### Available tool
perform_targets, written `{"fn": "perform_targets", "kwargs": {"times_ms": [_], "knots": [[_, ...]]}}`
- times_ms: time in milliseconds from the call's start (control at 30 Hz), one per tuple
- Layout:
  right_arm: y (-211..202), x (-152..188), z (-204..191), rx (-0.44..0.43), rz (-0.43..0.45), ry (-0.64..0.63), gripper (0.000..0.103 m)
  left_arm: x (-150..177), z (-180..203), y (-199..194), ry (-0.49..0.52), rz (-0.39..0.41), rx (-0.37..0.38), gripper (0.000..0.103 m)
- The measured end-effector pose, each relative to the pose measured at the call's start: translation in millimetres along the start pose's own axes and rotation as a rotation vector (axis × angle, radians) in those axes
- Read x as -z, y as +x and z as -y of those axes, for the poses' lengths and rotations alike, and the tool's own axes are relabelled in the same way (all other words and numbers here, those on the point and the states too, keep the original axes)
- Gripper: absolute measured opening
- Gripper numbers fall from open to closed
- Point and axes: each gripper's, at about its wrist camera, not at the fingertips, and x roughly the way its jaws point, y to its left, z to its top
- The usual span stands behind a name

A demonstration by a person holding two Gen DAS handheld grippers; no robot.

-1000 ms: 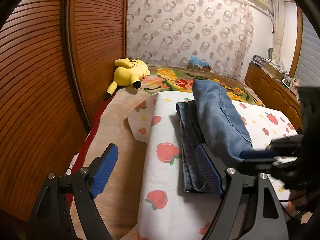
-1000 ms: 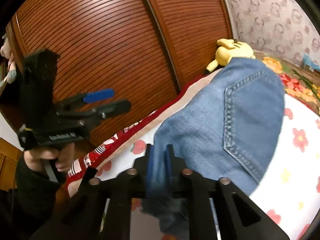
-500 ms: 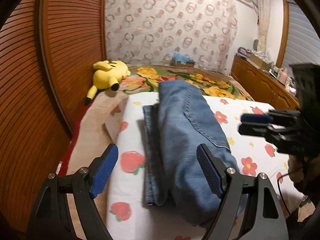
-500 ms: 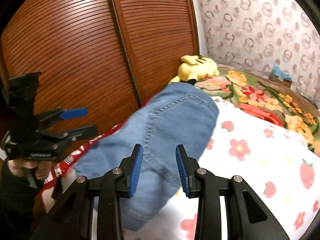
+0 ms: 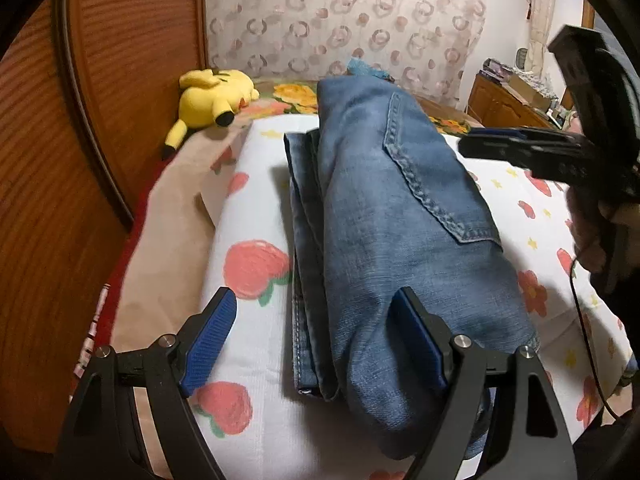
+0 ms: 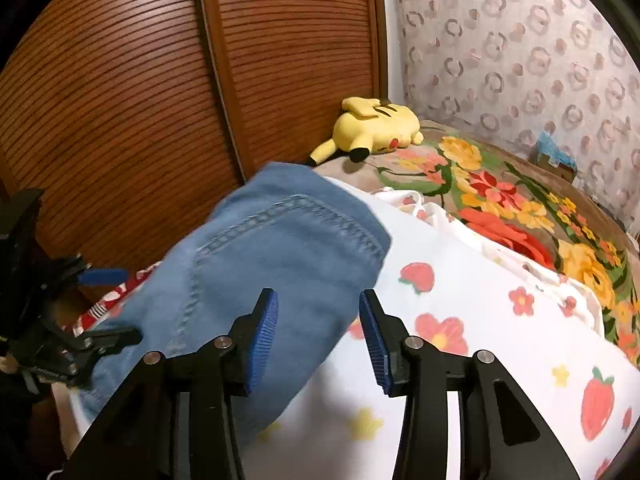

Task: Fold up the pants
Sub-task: 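Lay the lifted jeans end onto the stack and open the right tool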

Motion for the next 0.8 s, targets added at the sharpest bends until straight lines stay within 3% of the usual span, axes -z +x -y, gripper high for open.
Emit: {"fn": "perform_targets", "kwargs": {"times_ms": [167,300,500,567,800], "knots": [[16,-9,8,-0.018,-0.028,0.002,0.051,3,-7,11,-0.065,-0.014,0.070,0.082],[32,-18,15,-0.031,-0.036,0.018,0.063,6,-11,15,-0.097,-0.018,0.110,0.081],[61,-24,32,-0.089,-0.083,0.060,0.073,10,-12,15,-0.149,-0.029,0.180,0.071],[67,-25,38,-0.111,-0.085,0.075,0.073,10,-14,14,-0.177,-0.037,0.213,0.062],[72,-21,48,-0.195,-0.098,0.128,0.073,12,-11,11,-0.230,-0.047,0.252,0.051]]}}
